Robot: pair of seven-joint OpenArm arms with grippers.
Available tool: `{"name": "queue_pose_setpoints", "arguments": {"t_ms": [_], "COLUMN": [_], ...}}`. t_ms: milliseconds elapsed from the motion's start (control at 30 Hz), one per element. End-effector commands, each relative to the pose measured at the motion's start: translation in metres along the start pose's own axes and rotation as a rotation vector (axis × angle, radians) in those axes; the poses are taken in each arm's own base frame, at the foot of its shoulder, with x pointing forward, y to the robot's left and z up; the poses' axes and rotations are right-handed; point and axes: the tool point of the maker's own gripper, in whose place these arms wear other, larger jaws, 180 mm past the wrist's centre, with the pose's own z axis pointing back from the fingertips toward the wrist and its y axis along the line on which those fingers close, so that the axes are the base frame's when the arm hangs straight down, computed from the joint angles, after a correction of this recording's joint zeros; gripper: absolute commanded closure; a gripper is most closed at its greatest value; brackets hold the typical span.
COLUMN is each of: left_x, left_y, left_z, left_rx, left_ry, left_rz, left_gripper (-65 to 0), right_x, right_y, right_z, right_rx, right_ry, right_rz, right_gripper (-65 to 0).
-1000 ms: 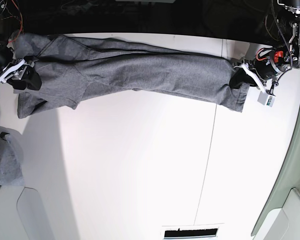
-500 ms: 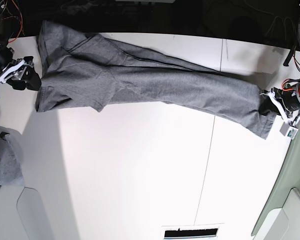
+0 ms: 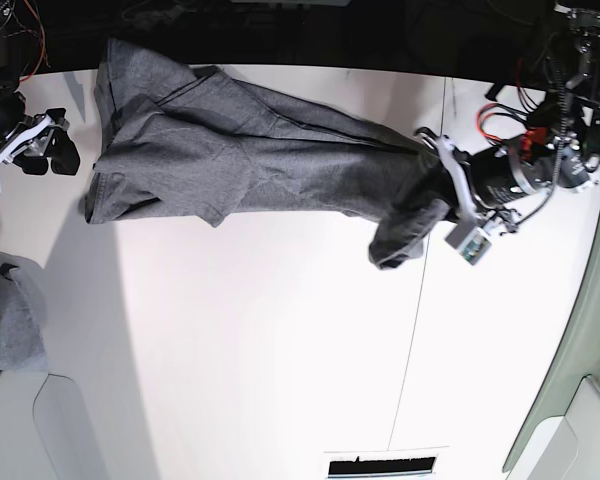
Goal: Layout the t-shirt on the table in an organized manner, then fold the t-shirt properly
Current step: 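Carry the strip's end with the left gripper toward the right gripper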
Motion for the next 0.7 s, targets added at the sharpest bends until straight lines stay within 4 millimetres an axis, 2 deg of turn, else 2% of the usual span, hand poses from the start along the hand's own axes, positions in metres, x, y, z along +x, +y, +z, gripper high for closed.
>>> {"name": "queue_pose_setpoints", "arguments": {"t_ms": [0,33,133,167,200,267,367,533,667], "left_x": [0.017,0.014,-0.008,-0.016,-0.023,-0.033,-0.026,-0.005,0.004], "left_y": [-0.009,-0.018,-0.037,-0.042,-0.047,-0.057,-0.065,-0.084,-0.097], "left_z": [-0.007,-0.019,-0.051,-0.06,-0.067,-0.078,-0.083,-0.074,-0.07], "left_rx": [-0.016,-0.021,-0.031,-0.037,-0.047,-0.069,-0.087,-0.181,-0.258], "left_ry": [-0.063,-0.055,-0.015,-0.005,0.006,0.027,0.012,-0.042,-0.077], "left_rz": [-0.021,-0.033,-0.003,0.038,0.073,0.119,0.143,0.153,0.139], "left_gripper": [0.0,-3.0,-29.9,-36.2,-39.1,-39.3,-39.3,-39.3,-39.3], "right_x": [0.017,0.017,0.011,0.007,0.004,-0.005,-0.019,-0.054,-0.06], "right_y": [-0.002,-0.002,-0.003,-0.004,-0.004,-0.004,-0.006,-0.008,0.009], "right_z": [0.005,0.005,0.005,0.005,0.006,0.007,0.004,-0.011,-0.028], "right_rx": [0.0,0.0,-0.006,-0.012,-0.01,-0.008,0.015,0.063,0.13], "right_ry": [-0.056,-0.056,-0.032,-0.02,-0.013,0.006,0.024,0.066,0.071], "right_rz": [0.02,0.02,0.01,0.001,-0.004,-0.017,-0.079,-0.207,-0.26], "right_gripper": [-35.8,-35.8,-35.8,-35.8,-35.8,-36.6,-44.8,-44.9,-44.8]}}
